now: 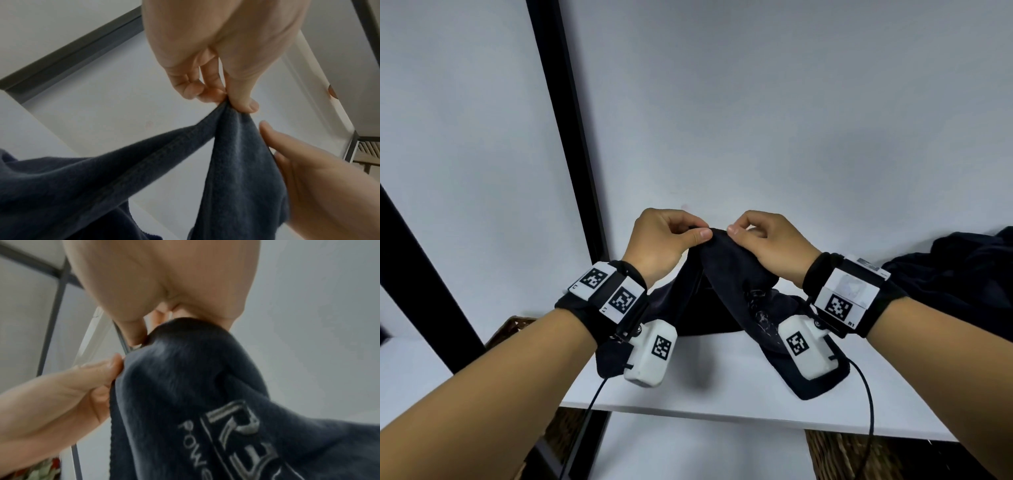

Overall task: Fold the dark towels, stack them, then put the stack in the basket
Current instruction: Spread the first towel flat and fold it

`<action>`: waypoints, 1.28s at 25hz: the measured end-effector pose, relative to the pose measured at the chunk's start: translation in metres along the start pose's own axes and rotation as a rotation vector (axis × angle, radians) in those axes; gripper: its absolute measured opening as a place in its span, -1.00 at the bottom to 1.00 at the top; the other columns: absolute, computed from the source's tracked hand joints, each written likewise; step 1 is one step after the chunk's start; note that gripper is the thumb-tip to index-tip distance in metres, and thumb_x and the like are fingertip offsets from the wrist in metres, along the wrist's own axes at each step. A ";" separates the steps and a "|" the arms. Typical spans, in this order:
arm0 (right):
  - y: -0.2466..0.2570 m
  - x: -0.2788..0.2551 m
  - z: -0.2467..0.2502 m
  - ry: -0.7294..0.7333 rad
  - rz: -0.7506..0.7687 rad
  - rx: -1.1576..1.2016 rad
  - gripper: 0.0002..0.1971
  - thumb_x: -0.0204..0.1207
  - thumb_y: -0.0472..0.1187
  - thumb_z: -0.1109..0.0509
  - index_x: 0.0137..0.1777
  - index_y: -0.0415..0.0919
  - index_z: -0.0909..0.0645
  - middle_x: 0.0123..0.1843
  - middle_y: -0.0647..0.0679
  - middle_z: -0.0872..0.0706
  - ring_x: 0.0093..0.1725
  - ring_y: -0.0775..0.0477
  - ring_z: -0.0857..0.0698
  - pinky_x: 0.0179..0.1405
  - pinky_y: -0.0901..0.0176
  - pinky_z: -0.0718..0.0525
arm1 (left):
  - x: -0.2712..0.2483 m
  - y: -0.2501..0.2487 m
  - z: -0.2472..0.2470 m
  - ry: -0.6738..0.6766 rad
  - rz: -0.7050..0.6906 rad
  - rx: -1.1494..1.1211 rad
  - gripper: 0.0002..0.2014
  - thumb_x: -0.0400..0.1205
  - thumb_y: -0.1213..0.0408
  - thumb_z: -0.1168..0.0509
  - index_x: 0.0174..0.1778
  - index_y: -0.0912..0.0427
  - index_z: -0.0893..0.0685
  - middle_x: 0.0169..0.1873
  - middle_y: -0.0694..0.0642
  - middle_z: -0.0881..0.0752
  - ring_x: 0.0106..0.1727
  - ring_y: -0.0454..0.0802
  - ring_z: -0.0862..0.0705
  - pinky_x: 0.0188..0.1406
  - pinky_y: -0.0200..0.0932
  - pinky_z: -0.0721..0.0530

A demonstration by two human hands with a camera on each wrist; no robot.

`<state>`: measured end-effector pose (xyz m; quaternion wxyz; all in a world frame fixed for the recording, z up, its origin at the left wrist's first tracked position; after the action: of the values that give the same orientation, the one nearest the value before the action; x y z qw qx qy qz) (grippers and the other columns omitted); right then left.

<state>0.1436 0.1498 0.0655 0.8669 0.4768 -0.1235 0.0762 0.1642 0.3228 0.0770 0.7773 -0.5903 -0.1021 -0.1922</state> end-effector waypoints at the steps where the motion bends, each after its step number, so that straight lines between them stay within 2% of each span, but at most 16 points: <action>1: -0.002 0.000 -0.004 0.052 -0.048 0.101 -0.83 0.61 0.03 -0.33 -0.04 -0.04 -0.66 -0.27 -0.13 -0.67 -0.37 -0.08 -0.59 -0.32 0.12 -0.55 | -0.001 -0.004 -0.003 0.038 -0.013 0.006 -0.98 0.49 0.32 -0.53 -0.21 0.12 -0.84 -0.25 0.13 -0.84 -0.16 -0.01 -0.79 0.06 -0.13 -0.72; 3: -0.001 -0.003 -0.013 0.159 -0.104 0.214 -0.84 0.65 -0.05 -0.30 0.15 0.06 -0.67 -0.17 -0.09 -0.70 -0.34 0.02 -0.64 -0.34 0.24 -0.58 | -0.002 -0.009 -0.009 0.107 -0.040 0.064 -0.97 0.51 0.31 -0.50 -0.22 0.11 -0.84 -0.27 0.07 -0.84 -0.14 -0.02 -0.80 0.08 -0.10 -0.73; 5: 0.007 -0.006 -0.022 0.252 -0.050 0.178 -0.81 0.62 -0.17 -0.37 0.19 0.02 -0.68 -0.24 -0.04 -0.73 -0.34 0.07 -0.65 -0.28 0.32 -0.57 | -0.002 -0.010 -0.011 0.127 -0.053 0.110 -0.97 0.50 0.27 -0.52 -0.24 0.12 -0.83 -0.28 0.08 -0.84 -0.15 0.05 -0.80 0.07 -0.02 -0.74; 7: 0.013 -0.006 -0.025 0.260 0.014 0.079 -0.83 0.55 -0.26 -0.44 0.10 -0.05 -0.72 -0.37 0.09 -0.70 -0.39 0.15 -0.62 -0.26 0.38 -0.53 | -0.001 -0.007 -0.010 0.121 -0.033 0.110 -0.92 0.46 0.25 -0.55 -0.23 0.16 -0.81 -0.30 0.10 -0.83 -0.21 0.03 -0.79 -0.04 -0.06 -0.75; 9: 0.012 -0.002 -0.020 0.178 0.040 0.047 -0.91 0.51 -0.30 -0.48 -0.03 -0.14 -0.75 -0.38 0.16 -0.73 -0.35 0.25 -0.67 -0.17 0.34 -0.57 | -0.003 -0.005 -0.010 0.128 -0.016 0.118 -0.85 0.41 0.23 -0.59 -0.18 0.15 -0.80 -0.32 0.06 -0.80 -0.27 -0.11 -0.76 -0.14 -0.23 -0.70; 10: 0.011 -0.001 -0.018 0.148 0.036 0.072 -0.95 0.50 -0.29 -0.48 -0.09 -0.16 -0.75 -0.37 0.15 -0.74 -0.33 0.23 -0.69 -0.17 0.29 -0.58 | -0.004 -0.005 -0.011 0.139 -0.012 0.132 -0.83 0.40 0.24 -0.60 -0.15 0.12 -0.81 -0.31 0.05 -0.80 -0.25 -0.12 -0.75 -0.11 -0.23 -0.70; 13: 0.004 -0.002 -0.021 0.150 -0.073 0.259 -0.88 0.61 -0.24 -0.36 -0.11 -0.17 -0.72 -0.33 -0.02 -0.72 -0.42 0.08 -0.65 -0.39 0.25 -0.56 | -0.006 -0.010 -0.014 0.186 -0.029 0.121 -0.87 0.45 0.36 -0.55 -0.11 0.15 -0.82 -0.21 0.09 -0.84 -0.13 0.00 -0.80 0.13 -0.04 -0.75; 16: -0.003 -0.006 -0.029 0.245 -0.158 0.242 -0.84 0.63 -0.28 -0.27 0.07 -0.09 -0.66 -0.36 -0.09 -0.64 -0.52 0.02 -0.55 -0.60 0.30 -0.42 | -0.010 -0.017 -0.019 0.236 -0.068 0.095 -0.89 0.52 0.44 -0.48 -0.11 0.16 -0.80 -0.20 0.09 -0.83 -0.15 0.03 -0.80 0.12 -0.11 -0.74; 19: 0.000 -0.008 -0.041 0.394 -0.086 0.075 -0.70 0.53 -0.43 -0.27 0.16 -0.13 -0.66 -0.26 -0.18 -0.60 -0.33 -0.07 -0.53 -0.47 0.25 -0.44 | -0.016 -0.024 -0.027 0.304 -0.127 0.103 -0.87 0.55 0.49 -0.42 -0.13 0.15 -0.75 -0.21 0.09 -0.80 -0.19 0.12 -0.77 0.05 -0.08 -0.71; 21: 0.004 -0.008 -0.045 0.424 -0.020 -0.081 -0.79 0.48 -0.44 -0.29 0.06 -0.30 -0.67 -0.22 -0.14 -0.64 -0.25 -0.03 -0.57 -0.31 0.23 -0.50 | -0.017 -0.026 -0.029 0.326 -0.154 0.098 -0.80 0.56 0.52 -0.41 -0.09 0.11 -0.73 -0.16 0.09 -0.79 -0.13 0.27 -0.75 0.08 0.04 -0.70; 23: 0.002 -0.006 -0.046 0.424 -0.011 -0.218 -0.85 0.43 -0.41 -0.31 -0.05 -0.34 -0.67 -0.21 -0.18 -0.70 -0.22 -0.05 -0.62 -0.21 0.14 -0.55 | -0.017 -0.030 -0.030 0.335 -0.167 0.082 -0.73 0.54 0.55 -0.41 -0.02 0.07 -0.72 -0.15 0.11 -0.75 -0.09 0.33 -0.72 0.09 0.09 -0.70; 25: -0.004 -0.003 -0.043 0.429 -0.016 -0.290 -0.84 0.37 -0.29 -0.33 -0.08 -0.24 -0.68 -0.11 -0.18 -0.78 -0.15 -0.10 -0.70 -0.13 0.06 -0.63 | -0.015 -0.038 -0.027 0.325 -0.186 0.075 -0.72 0.53 0.57 -0.41 0.01 0.08 -0.73 -0.17 0.13 -0.75 -0.13 0.24 -0.73 0.06 0.02 -0.71; 27: -0.010 0.005 -0.032 0.361 -0.011 -0.357 -0.91 0.31 -0.16 -0.34 -0.25 -0.15 -0.61 -0.25 -0.08 -0.74 -0.20 -0.15 -0.67 -0.18 0.01 -0.61 | -0.013 -0.048 -0.020 0.294 -0.221 0.089 -0.74 0.53 0.58 -0.41 0.00 0.14 -0.74 -0.20 0.08 -0.75 -0.25 -0.09 -0.72 -0.08 -0.24 -0.71; 28: -0.013 0.010 -0.024 0.312 -0.009 -0.383 -0.90 0.34 -0.16 -0.36 -0.34 -0.13 -0.53 -0.35 -0.01 -0.65 -0.29 -0.12 -0.58 -0.27 0.05 -0.53 | -0.011 -0.053 -0.015 0.274 -0.239 0.090 -0.75 0.53 0.58 -0.41 -0.01 0.16 -0.74 -0.21 0.05 -0.75 -0.28 -0.22 -0.69 -0.13 -0.36 -0.66; 30: -0.022 0.019 -0.008 0.225 -0.022 -0.445 -0.80 0.40 -0.22 -0.38 -0.40 -0.12 -0.44 -0.41 0.05 -0.53 -0.35 -0.03 -0.46 -0.36 0.14 -0.40 | -0.006 -0.062 -0.002 0.212 -0.272 0.081 -0.76 0.53 0.60 -0.41 -0.02 0.18 -0.75 -0.19 -0.01 -0.76 -0.25 -0.33 -0.67 -0.13 -0.46 -0.60; 32: -0.035 0.024 0.010 0.161 -0.046 -0.476 -0.79 0.38 -0.22 -0.44 -0.38 -0.14 -0.47 -0.39 0.03 -0.56 -0.35 -0.02 -0.50 -0.38 0.17 -0.42 | 0.002 -0.066 0.011 0.153 -0.291 0.100 -0.76 0.53 0.59 -0.41 0.00 0.17 -0.75 -0.16 -0.06 -0.77 -0.19 -0.37 -0.69 -0.10 -0.48 -0.59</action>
<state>0.1737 0.1233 0.0492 0.9633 0.2545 -0.0576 0.0629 0.1389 0.3183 0.1385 0.7751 -0.5135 -0.1366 -0.3420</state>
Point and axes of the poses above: each hand's wrist, its own x-axis towards the middle knuckle, its own z-axis out of the back of the hand, y = z × x, the point moved 10 cm from there along x, towards the middle knuckle
